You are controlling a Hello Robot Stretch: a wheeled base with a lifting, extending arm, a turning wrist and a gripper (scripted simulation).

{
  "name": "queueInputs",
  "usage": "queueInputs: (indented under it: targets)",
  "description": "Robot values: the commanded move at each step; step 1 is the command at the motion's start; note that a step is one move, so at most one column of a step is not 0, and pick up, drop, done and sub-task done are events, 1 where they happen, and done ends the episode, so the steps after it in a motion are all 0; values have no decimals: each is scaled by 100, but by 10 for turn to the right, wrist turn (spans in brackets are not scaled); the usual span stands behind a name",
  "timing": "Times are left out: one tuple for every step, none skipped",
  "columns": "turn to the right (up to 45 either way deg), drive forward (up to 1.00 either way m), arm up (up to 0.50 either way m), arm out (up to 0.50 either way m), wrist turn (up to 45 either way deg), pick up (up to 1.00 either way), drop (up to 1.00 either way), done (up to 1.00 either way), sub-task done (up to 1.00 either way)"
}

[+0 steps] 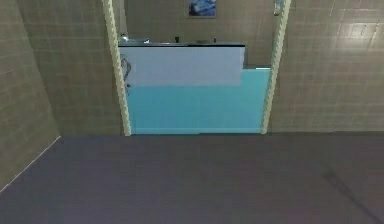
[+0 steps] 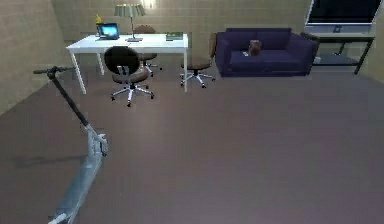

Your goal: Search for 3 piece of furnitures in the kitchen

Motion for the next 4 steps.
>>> queueInputs:
  targets:
    - [-30,0,0,0,0,0,0,0,0]
    - [-60,0,0,0,0,0,0,0,0]
    - [0,50,0,0,0,0,0,0,0]
    - [60,0,0,0,0,0,0,0,0]
